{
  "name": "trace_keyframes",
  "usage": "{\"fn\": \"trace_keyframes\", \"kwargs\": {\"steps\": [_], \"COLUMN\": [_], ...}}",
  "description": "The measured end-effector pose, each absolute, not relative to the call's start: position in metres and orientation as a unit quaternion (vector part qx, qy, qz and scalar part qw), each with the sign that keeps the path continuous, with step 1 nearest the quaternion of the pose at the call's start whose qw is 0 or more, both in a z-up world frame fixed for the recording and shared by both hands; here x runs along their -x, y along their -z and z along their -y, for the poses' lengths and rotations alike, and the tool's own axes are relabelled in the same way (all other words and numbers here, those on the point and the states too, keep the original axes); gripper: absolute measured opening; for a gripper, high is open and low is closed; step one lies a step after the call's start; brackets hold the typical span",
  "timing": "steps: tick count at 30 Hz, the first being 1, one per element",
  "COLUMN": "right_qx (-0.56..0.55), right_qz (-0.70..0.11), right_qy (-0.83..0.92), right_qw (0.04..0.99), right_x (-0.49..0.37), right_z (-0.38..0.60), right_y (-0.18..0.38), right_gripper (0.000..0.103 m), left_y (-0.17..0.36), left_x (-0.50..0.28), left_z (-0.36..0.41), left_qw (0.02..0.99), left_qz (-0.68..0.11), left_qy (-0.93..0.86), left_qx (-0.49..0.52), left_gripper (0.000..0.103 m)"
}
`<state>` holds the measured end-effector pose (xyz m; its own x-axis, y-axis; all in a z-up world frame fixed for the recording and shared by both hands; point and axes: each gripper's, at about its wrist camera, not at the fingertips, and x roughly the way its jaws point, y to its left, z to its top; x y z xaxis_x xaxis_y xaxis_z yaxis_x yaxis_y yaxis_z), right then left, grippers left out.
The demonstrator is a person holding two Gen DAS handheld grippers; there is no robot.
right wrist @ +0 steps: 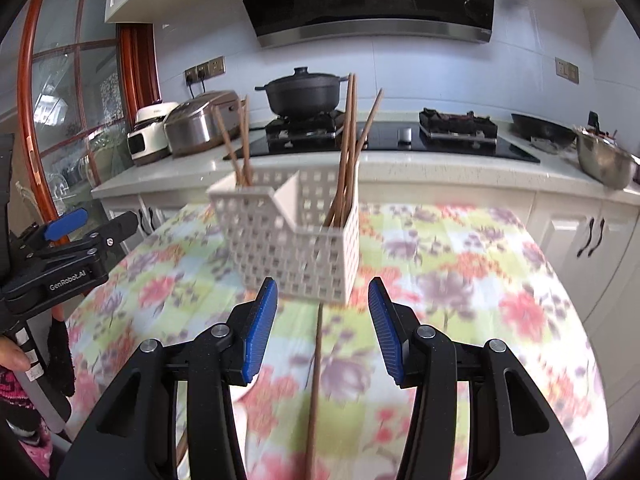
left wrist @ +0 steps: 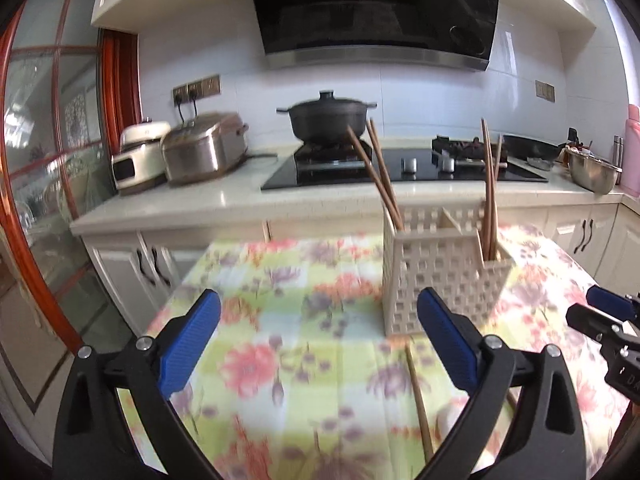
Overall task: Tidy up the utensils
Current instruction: 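Open both grippers and withdraw them from the caddy, then close the right gripper on a white spoon handle while the left gripper approaches another spoon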
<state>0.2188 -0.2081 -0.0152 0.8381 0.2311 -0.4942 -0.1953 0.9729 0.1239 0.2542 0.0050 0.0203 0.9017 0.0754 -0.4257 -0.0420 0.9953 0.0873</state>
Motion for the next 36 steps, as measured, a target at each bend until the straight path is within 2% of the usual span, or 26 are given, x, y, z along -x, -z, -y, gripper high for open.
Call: {"fn": "trace_keyframes", "kwargs": {"steps": [10, 18, 36], "right_qx": [-0.026, -0.001, 0.05], "right_qz": [-0.314, -0.374, -0.446], "right_qy": [-0.12, -0.127, -0.131], "right_qw": [0.942, 0.919, 0.884], "right_x": [-0.176, -0.17, -0.205], "right_z": [0.182, 0.157, 0.119], "right_y": [0.061, 0.094, 0.101], "right_gripper": [0.047, 0.047, 0.047], "left_y": [0.032, 0.054, 0.064], "left_x": [-0.21, -0.192, -0.187], "left_z": [-0.002, -0.006, -0.018], "left_qw": [0.964, 0.961, 0.957], "left_qz": [-0.263, -0.276, -0.289], "left_qy": [-0.021, -0.021, -0.01], "left_qx": [-0.026, -0.031, -0.019], "left_gripper": [0.096, 0.096, 0.096]}}
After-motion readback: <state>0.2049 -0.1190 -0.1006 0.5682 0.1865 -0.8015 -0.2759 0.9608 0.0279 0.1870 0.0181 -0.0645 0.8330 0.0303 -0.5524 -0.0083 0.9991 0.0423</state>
